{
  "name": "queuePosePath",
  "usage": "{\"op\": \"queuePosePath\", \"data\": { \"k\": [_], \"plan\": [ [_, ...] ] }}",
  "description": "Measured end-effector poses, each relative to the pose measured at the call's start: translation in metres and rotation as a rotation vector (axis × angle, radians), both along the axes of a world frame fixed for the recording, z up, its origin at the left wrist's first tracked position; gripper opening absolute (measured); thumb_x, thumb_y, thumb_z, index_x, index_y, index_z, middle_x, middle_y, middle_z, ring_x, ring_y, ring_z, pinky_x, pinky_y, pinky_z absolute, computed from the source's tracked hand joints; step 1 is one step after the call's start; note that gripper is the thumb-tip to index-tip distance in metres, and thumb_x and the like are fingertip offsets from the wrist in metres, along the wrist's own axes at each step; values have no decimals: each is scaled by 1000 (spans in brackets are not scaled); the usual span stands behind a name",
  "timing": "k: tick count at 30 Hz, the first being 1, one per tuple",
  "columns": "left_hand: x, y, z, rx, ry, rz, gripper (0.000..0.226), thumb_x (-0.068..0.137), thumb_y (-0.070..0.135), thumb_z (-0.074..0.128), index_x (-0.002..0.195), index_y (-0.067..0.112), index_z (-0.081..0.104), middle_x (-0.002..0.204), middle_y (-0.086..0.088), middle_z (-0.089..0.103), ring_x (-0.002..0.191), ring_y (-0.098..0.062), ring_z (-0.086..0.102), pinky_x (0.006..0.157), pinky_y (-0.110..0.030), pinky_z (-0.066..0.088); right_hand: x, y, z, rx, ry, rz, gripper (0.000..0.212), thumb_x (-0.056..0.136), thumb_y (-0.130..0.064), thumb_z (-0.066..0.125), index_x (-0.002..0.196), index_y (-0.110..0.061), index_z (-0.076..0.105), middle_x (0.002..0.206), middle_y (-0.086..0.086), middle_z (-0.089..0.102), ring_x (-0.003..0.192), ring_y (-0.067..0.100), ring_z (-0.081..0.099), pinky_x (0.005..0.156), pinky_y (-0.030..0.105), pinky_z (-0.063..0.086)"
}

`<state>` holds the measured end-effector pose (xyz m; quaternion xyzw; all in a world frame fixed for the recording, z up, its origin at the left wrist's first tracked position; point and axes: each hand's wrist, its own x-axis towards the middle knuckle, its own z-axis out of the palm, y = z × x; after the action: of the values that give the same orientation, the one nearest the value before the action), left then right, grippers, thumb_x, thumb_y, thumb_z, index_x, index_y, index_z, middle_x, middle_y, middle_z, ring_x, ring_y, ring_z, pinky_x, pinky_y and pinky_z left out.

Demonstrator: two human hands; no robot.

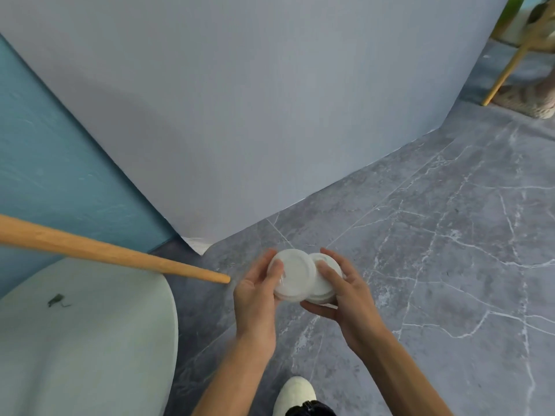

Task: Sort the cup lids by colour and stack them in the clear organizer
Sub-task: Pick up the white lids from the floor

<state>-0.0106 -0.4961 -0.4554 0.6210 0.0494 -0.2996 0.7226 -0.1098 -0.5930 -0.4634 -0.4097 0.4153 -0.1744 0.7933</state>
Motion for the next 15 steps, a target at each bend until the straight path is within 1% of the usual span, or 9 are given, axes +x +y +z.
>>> {"op": "queuePosePath", "data": {
  "k": [2, 4, 6, 8, 10, 11, 13, 15],
  "plan": [
    [-14, 9, 28, 78, -172, -35, 22, 94, 21, 71, 115, 24, 75, 107, 11, 78, 104, -3, 70, 82, -18, 56, -2, 9, 33, -16, -31, 25, 24, 101, -30, 60, 122, -36, 68, 119, 5, 69, 105, 28, 71, 70, 39, 63],
    [-25, 15, 58, 108, -288, -20, 17, 93, 21, 72, 109, 24, 76, 100, 14, 78, 98, 2, 70, 75, -11, 52, -5, 18, 68, -39, -45, 46, 25, 102, -40, 53, 121, -33, 69, 117, 6, 71, 100, 26, 73, 69, 39, 62],
    [-32, 20, 90, 115, -356, -10, 18, 89, 25, 75, 107, 24, 77, 96, 15, 79, 95, 1, 71, 72, -11, 52, -9, 27, 105, -69, -46, 63, 37, 100, -51, 47, 119, -29, 69, 113, 6, 73, 96, 24, 75, 69, 38, 62],
    [-37, 27, 122, 104, -403, -9, 23, 83, 35, 78, 104, 26, 77, 95, 14, 78, 94, -3, 72, 71, -14, 54, -14, 35, 140, -134, -41, 91, 40, 95, -55, 50, 118, -29, 69, 110, 4, 73, 96, 22, 75, 68, 37, 62],
    [-40, 34, 151, 82, -431, 3, 29, 76, 44, 83, 100, 29, 77, 95, 12, 78, 93, -6, 73, 70, -20, 57, -20, 43, 175, -209, -50, 116, 33, 89, -51, 61, 116, -34, 69, 111, 1, 71, 97, 20, 73, 67, 36, 62],
    [-43, 39, 165, 62, -435, 17, 30, 73, 47, 87, 97, 31, 77, 95, 12, 78, 92, -7, 73, 69, -21, 57, -23, 47, 190, -237, -54, 128, 28, 90, -46, 64, 116, -35, 69, 111, 0, 70, 97, 20, 72, 66, 36, 62],
    [-51, 45, 190, 23, -422, 51, 30, 66, 49, 91, 91, 39, 76, 92, 10, 78, 88, -7, 73, 67, -23, 58, -26, 55, 217, -276, -45, 134, 19, 96, -36, 62, 114, -34, 69, 108, 0, 69, 95, 19, 70, 63, 35, 62],
    [-58, 51, 209, 24, -410, 99, 34, 59, 51, 95, 84, 42, 74, 88, 9, 78, 83, -7, 73, 69, -26, 60, -28, 67, 240, -299, -22, 114, 15, 99, -32, 58, 109, -31, 70, 107, 4, 69, 92, 20, 68, 58, 36, 61]
  ]
}}
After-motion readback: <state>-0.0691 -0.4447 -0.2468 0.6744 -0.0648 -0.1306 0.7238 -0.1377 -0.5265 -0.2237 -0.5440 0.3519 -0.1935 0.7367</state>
